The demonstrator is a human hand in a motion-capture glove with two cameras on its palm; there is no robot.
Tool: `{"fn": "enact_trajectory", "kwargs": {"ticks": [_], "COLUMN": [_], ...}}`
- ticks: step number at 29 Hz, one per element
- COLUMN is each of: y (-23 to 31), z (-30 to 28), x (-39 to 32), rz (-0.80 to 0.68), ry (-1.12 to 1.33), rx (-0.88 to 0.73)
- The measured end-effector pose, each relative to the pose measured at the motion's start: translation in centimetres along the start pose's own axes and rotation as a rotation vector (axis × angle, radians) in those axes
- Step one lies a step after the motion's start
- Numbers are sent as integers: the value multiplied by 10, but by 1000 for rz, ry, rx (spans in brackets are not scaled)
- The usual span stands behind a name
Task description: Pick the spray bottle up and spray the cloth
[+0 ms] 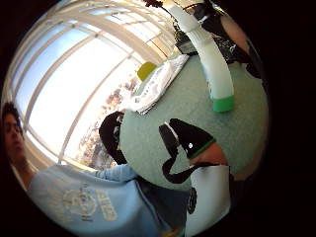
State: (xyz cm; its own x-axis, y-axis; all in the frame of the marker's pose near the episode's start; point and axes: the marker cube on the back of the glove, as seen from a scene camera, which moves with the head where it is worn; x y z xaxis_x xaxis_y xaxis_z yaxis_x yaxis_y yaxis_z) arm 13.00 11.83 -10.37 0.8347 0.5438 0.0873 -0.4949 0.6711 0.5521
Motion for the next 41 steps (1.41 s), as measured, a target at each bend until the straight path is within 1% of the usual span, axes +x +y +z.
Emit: {"fn": "enact_trajectory", "kwargs": {"ticks": [5,8,10,14,21,27,35,41], "y": [-12,-31,-43,-57,-70,-69,-78,-108], "z": [13,29,38,53,82,101,104,88], "x": [9,11,13,21,25,26,23,-10], "rz": [-18,72,121,163,190,201,180,109], "ry": [-68,-127,-218,-422,-561,-608,-624,-608], "rx": [-82,-5,-2,-72,-177,-144,-115,-222]}}
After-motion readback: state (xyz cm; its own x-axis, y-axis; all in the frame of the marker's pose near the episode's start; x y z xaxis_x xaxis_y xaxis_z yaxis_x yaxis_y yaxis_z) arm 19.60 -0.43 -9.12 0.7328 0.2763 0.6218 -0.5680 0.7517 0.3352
